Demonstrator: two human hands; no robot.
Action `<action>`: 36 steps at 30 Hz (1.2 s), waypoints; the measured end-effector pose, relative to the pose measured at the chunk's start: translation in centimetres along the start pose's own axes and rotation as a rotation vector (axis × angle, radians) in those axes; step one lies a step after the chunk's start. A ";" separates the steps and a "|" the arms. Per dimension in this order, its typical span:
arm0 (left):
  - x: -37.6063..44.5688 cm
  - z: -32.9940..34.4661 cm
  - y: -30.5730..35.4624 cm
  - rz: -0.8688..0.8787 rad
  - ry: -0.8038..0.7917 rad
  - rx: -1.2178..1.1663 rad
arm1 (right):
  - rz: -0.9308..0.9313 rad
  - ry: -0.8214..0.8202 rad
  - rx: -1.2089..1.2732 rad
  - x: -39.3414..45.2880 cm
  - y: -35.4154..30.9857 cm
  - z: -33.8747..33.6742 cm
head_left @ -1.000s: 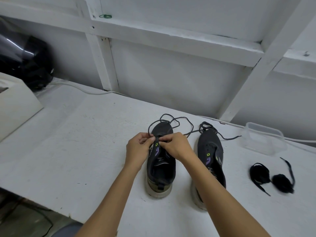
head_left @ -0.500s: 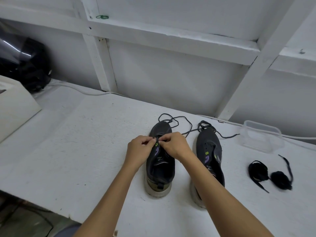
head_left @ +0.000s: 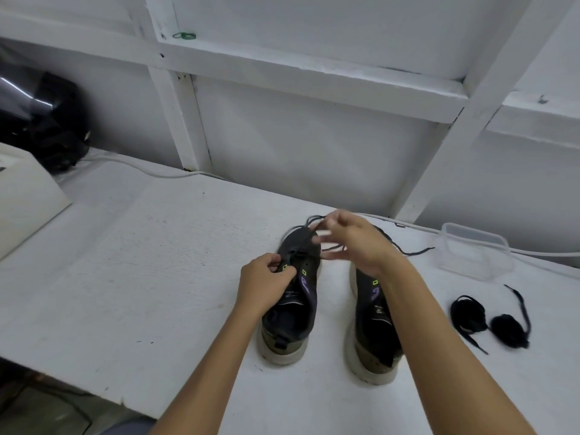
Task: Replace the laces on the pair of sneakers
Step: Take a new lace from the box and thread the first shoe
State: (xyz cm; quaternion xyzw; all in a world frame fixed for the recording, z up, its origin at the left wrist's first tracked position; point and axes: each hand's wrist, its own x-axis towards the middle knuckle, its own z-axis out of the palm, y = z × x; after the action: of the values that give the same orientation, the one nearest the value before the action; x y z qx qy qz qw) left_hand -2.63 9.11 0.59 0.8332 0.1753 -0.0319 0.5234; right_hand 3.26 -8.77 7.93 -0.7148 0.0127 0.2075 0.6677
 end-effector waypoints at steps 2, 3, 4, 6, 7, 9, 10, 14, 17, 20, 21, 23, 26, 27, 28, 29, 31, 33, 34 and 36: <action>-0.1 0.2 0.1 0.003 0.015 0.008 | -0.064 0.041 0.293 -0.2 -1.1 -1.4; -0.2 0.4 0.1 0.003 0.023 0.008 | -0.087 0.055 0.431 -0.2 -1.6 -2.1; -0.3 0.5 0.2 0.004 0.029 0.009 | -0.102 0.072 0.528 -0.1 -1.9 -2.6; -0.4 0.7 0.1 0.014 0.025 0.008 | -0.093 0.131 0.493 0.0 -2.0 -2.9; -0.4 0.7 -0.1 0.018 0.015 0.005 | -0.067 0.170 0.358 0.1 -1.7 -2.8; -0.5 0.7 -0.2 0.030 0.000 -0.014 | -0.027 0.195 -0.052 0.1 -0.5 -2.3; -0.5 0.6 -0.1 0.038 -0.002 -0.024 | -0.024 0.157 -0.291 0.0 0.2 -1.9; -0.5 0.5 0.2 0.071 -0.040 -0.061 | 0.015 -0.084 -0.937 0.1 2.5 -0.3; -0.2 0.3 0.2 0.045 -0.118 -0.146 | 0.010 -0.083 -0.948 0.4 2.7 0.1; 0.3 0.1 0.2 -0.019 -0.165 -0.214 | -0.006 -0.064 -0.905 0.7 2.7 0.3; 0.6 0.0 0.4 -0.041 -0.180 -0.228 | -0.002 -0.061 -0.902 0.8 2.8 0.5; 1.3 -0.3 0.9 -0.086 -0.221 -0.257 | 0.007 -0.033 -0.905 1.0 3.2 0.7; 2.4 -0.7 2.1 -0.099 -0.288 -0.254 | 0.000 0.024 -0.895 1.3 3.5 0.7; 2.9 -0.6 2.5 -0.094 -0.289 -0.268 | 0.001 0.027 -0.890 1.3 3.4 0.6; 3.4 -0.6 2.9 -0.089 -0.279 -0.291 | 0.004 0.021 -0.885 1.3 3.3 0.6; 4.0 -0.5 3.4 -0.086 -0.270 -0.304 | 0.008 0.006 -0.881 1.3 3.3 0.6; 5.2 -0.4 4.5 -0.102 -0.257 -0.286 | 0.020 -0.031 -0.873 1.1 3.3 0.8; 6.5 -0.3 5.3 -0.159 -0.226 -0.265 | 0.031 -0.044 -0.866 1.0 3.5 0.9; 7.0 -0.3 5.5 -0.198 -0.216 -0.276 | 0.035 -0.044 -0.862 1.0 3.6 0.9; 7.9 0.0 5.8 -0.261 -0.230 -0.331 | 0.040 -0.042 -0.854 1.0 3.8 0.9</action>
State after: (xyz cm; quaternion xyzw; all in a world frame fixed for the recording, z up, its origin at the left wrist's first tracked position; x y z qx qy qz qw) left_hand 6.64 8.95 3.68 0.6973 0.2236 -0.1649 0.6607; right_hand 2.81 -8.02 4.03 -0.9223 -0.0740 0.2216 0.3077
